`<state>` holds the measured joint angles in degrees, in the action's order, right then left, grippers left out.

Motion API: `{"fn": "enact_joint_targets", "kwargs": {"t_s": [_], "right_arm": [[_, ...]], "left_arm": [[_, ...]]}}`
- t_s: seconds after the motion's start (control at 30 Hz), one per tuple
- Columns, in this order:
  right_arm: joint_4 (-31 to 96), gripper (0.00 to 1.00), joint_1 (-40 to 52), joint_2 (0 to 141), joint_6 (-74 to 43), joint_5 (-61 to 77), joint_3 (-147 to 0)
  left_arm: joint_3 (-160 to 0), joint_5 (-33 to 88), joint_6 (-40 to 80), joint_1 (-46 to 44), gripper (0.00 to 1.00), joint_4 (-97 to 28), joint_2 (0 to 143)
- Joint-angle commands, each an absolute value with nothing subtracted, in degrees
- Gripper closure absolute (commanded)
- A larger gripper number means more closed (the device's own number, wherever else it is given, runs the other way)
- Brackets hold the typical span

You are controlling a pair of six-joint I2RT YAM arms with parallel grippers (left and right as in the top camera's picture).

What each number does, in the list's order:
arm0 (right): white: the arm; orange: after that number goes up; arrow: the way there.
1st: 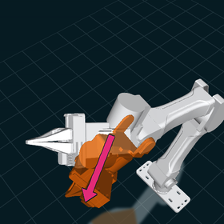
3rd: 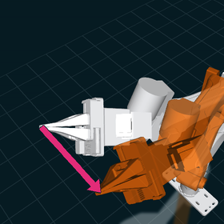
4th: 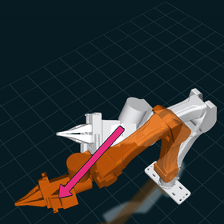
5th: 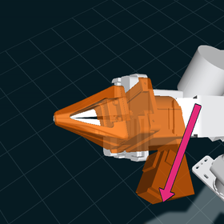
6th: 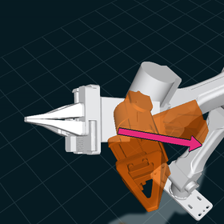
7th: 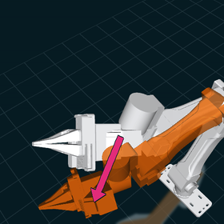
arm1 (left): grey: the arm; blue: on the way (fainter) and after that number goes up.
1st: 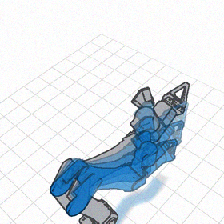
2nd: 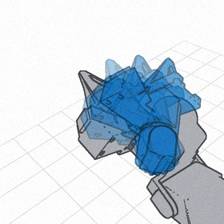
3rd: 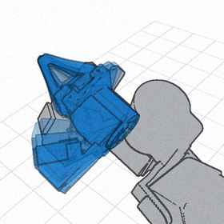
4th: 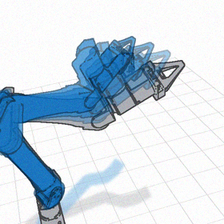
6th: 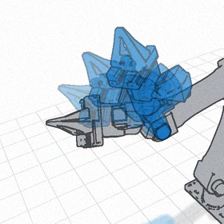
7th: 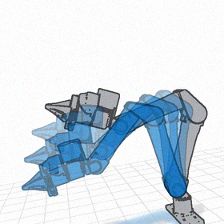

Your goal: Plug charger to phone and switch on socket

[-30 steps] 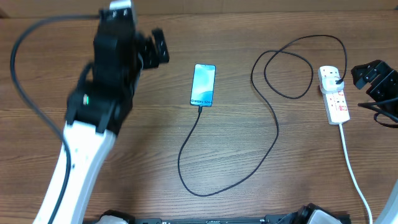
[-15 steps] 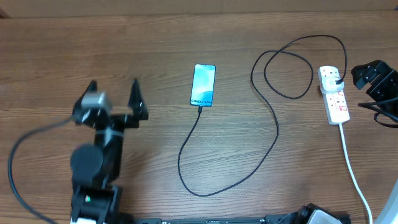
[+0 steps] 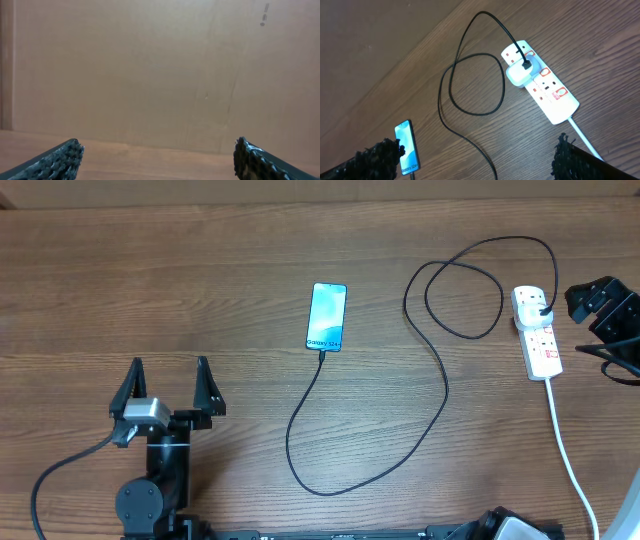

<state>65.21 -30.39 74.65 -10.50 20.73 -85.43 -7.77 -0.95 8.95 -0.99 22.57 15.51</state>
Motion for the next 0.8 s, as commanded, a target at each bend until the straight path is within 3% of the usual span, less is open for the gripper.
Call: {"fn": "enact_joint_targets", "kwargs": {"t_s": [0.0,0.13,0.67,0.77], "right_arm": [[65.06,0.00,-30.61,74.81,-10.48,20.58,-85.56],[65.06,0.00,-30.61,74.81,-10.46,20.58,-85.56],[65.06,0.00,-30.61,74.83,-10.46,20.58,-85.58],[65.06,0.00,-30.61,74.83,-10.46,20.58,-85.56]], "left_arm": [[-4.10,0.03,8.14,0.08,0.00,22.81,12.58],[-0.10,-0.14,8.14,0.91,0.00,22.37,9.32],[-0.27,-2.17,8.84,2.35,0.00,-3.99,0.19],[-0.27,-2.15,7.55,2.35,0.00,-4.45,0.19]]}}
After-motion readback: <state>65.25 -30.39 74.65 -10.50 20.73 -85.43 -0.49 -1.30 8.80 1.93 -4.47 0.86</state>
